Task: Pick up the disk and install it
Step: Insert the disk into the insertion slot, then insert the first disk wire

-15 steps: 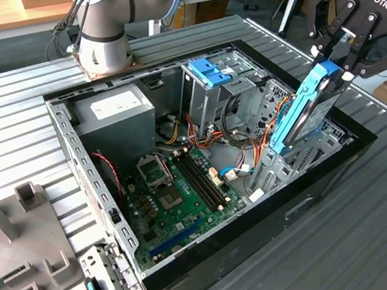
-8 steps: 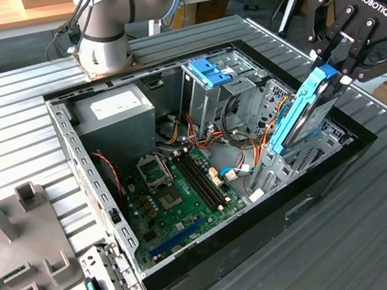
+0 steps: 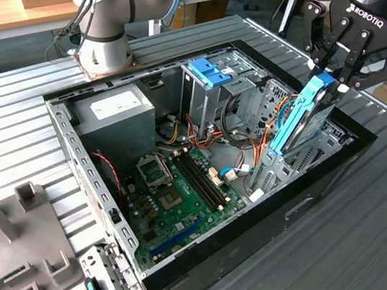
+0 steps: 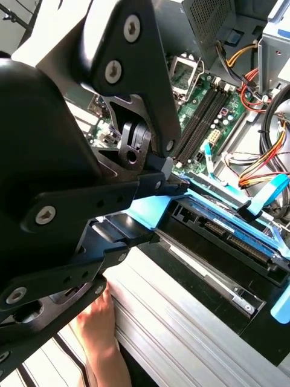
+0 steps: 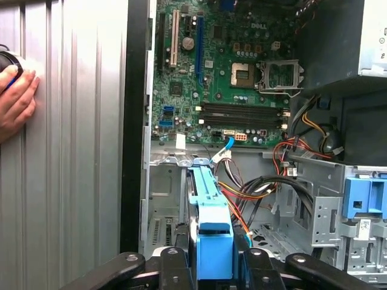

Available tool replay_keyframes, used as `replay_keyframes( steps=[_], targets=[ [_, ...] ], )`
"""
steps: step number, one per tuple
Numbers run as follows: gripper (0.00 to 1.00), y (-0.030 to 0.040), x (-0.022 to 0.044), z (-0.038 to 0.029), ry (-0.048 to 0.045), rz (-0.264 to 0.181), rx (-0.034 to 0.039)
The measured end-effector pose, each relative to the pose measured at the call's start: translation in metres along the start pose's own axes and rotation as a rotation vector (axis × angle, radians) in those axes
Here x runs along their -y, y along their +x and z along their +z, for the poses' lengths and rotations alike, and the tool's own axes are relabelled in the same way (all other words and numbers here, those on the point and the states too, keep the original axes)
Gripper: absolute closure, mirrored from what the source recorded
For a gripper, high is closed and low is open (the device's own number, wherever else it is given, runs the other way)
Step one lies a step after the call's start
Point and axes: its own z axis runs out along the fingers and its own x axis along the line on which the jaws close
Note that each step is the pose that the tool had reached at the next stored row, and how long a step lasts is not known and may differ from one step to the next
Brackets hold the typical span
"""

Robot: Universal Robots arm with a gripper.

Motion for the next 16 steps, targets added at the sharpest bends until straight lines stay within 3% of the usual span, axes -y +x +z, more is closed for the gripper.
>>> replay_keyframes(
  steps=[3, 4, 16],
  targets=[
    [0.62, 0.0000, 0.0000, 0.0000, 0.0000, 0.000, 0.0001],
    [0.56, 0.0000, 0.0000, 0.0000, -0.0001, -0.001, 0.0001],
    [0.56, 0.0000, 0.0000, 0.0000, -0.0005, -0.006, 0.0004]
  ],
)
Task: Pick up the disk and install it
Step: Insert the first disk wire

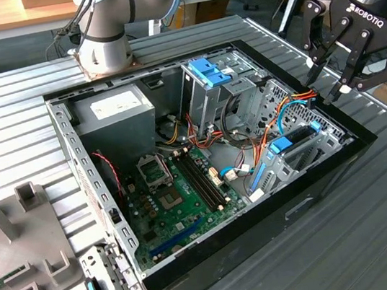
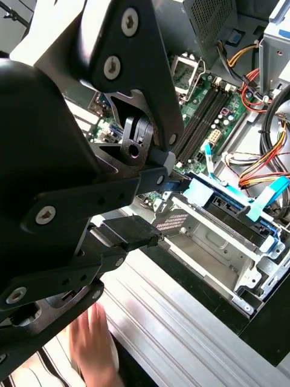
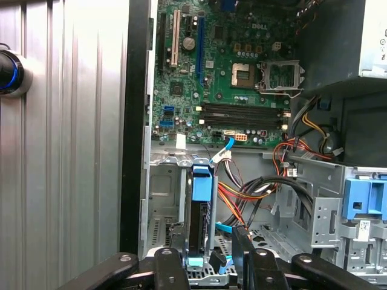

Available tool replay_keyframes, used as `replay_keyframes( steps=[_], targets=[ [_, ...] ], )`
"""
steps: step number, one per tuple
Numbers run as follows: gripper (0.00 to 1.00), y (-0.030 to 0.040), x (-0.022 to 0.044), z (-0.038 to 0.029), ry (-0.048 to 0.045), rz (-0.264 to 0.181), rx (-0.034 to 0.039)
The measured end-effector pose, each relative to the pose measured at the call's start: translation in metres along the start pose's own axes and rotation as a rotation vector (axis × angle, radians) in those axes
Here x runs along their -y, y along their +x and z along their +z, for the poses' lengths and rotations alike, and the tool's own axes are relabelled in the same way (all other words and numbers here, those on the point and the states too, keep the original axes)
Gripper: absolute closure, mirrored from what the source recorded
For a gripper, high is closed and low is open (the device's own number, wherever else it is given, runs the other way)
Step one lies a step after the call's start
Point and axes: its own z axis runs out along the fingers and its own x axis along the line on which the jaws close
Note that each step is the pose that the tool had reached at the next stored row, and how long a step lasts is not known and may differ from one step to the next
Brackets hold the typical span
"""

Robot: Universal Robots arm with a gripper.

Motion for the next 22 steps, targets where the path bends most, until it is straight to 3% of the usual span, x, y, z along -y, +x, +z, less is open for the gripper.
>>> replay_keyframes(
  steps=[5, 8, 9, 11, 12, 13, 14, 18, 22],
  targets=[
    [0.56, 0.0000, 0.0001, 0.0000, -0.0001, -0.001, 0.0000],
    [0.56, -0.0014, 0.0038, 0.0003, -0.0001, 0.000, 0.0000],
    [0.56, -0.0025, 0.0067, 0.0006, -0.0001, -0.001, 0.0001],
    [0.56, -0.0078, 0.0233, 0.0020, -0.0002, -0.002, 0.0002],
    [0.56, -0.0081, 0.0270, 0.0024, -0.0006, -0.007, 0.0003],
    [0.56, -0.0081, 0.0299, 0.0038, -0.0028, -0.032, 0.0015],
    [0.56, -0.0078, 0.0323, 0.0071, -0.0079, -0.089, 0.0039],
    [0.56, -0.0076, 0.0331, 0.0134, -0.0146, -0.166, 0.0053],
    [0.56, -0.0072, 0.0341, 0.0241, -0.0263, -0.300, 0.0086]
  ],
)
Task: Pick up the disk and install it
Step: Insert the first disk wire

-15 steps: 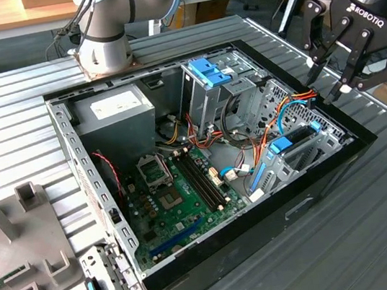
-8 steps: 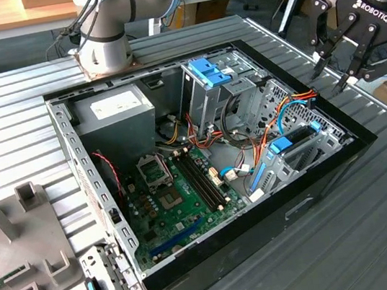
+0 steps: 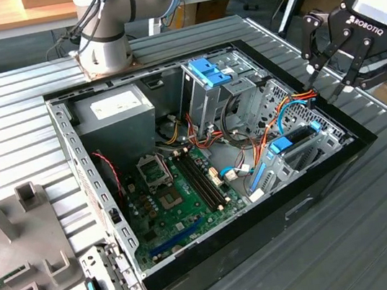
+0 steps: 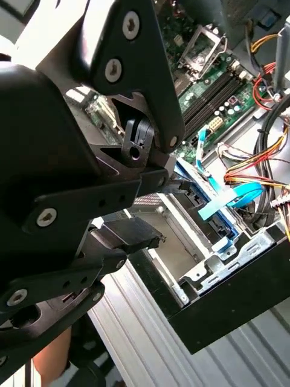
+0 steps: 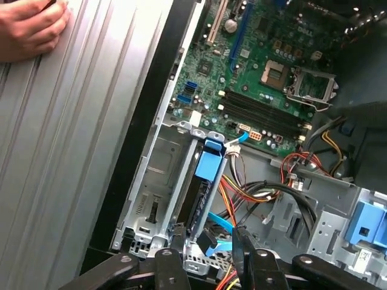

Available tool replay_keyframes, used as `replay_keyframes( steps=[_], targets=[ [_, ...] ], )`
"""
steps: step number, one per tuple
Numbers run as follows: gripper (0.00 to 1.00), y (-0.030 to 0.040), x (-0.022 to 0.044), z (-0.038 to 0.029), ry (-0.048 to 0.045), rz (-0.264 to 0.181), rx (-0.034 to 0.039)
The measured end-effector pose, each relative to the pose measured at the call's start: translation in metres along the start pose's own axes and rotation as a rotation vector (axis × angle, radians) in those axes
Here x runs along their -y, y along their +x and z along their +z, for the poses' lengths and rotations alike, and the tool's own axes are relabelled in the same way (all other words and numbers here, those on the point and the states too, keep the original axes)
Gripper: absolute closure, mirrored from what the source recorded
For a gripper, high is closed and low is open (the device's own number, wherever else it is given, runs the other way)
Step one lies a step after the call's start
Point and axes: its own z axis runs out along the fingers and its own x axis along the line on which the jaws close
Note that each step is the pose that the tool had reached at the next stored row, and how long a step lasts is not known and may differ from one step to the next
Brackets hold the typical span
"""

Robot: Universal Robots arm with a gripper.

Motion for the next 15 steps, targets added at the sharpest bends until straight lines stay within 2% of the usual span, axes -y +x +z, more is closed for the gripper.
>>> replay_keyframes(
  steps=[3, 9, 11, 13, 15],
  targets=[
    [0.56, 0.0003, 0.0003, 0.0043, -0.0048, -0.054, 0.0016],
    [0.56, 0.0014, 0.0019, 0.0192, -0.0218, -0.255, 0.0089],
    [0.56, 0.0011, 0.0021, 0.0193, -0.0226, -0.265, 0.0094],
    [0.56, 0.0035, 0.0107, 0.0195, -0.0229, -0.266, 0.0094],
    [0.56, 0.0051, 0.0239, 0.0202, -0.0235, -0.273, 0.0098]
  ],
)
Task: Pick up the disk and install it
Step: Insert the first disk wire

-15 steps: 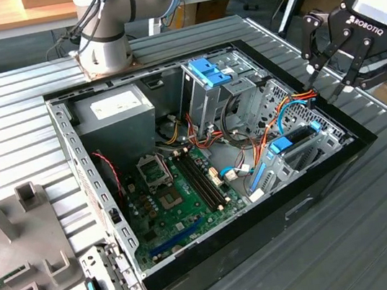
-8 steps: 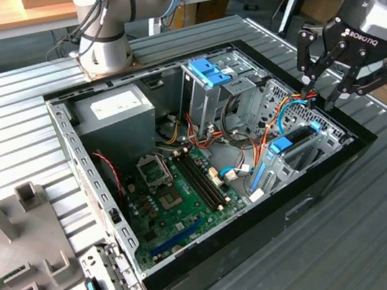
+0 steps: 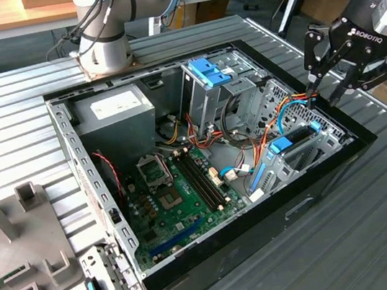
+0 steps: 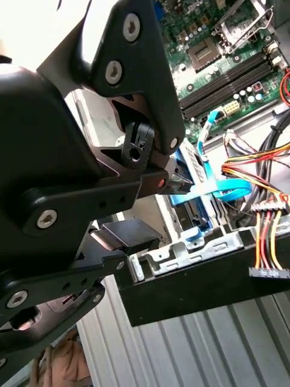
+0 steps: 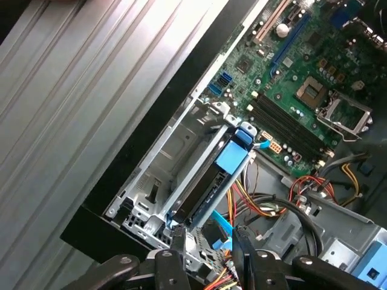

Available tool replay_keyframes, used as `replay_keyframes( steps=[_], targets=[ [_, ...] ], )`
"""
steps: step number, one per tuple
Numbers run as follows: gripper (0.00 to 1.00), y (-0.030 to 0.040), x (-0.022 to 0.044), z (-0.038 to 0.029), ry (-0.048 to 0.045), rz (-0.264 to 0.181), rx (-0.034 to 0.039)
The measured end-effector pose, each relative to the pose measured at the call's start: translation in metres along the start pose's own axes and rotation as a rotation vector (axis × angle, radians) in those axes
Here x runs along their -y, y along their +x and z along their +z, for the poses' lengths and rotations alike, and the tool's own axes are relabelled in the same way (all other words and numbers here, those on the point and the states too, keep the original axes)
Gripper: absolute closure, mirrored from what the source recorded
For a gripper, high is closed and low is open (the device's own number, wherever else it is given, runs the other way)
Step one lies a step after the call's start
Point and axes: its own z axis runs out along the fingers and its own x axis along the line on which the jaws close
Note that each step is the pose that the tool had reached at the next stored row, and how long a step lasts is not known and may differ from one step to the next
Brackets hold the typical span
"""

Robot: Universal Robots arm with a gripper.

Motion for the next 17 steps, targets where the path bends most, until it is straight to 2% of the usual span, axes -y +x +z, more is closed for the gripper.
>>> replay_keyframes(
  steps=[2, 6, 7, 10, 13, 14, 16, 17],
  targets=[
    [0.56, 0.0005, 0.0058, 0.0007, -0.0010, -0.014, 0.0008],
    [0.56, 0.0008, 0.0069, 0.0013, -0.0058, -0.108, 0.0087],
    [0.56, 0.0009, 0.0069, 0.0013, -0.0063, -0.135, 0.0115],
    [0.56, 0.0015, 0.0079, 0.0014, 0.0002, -0.197, 0.0261],
    [0.56, 0.0019, 0.0083, 0.0014, 0.0001, -0.199, 0.0264],
    [0.56, 0.0043, 0.0117, 0.0017, 0.0001, -0.201, 0.0267],
    [0.56, 0.0081, 0.0169, 0.0030, -0.0028, -0.234, 0.0285],
    [0.56, 0.0084, 0.0172, 0.0039, -0.0045, -0.254, 0.0297]
  ],
)
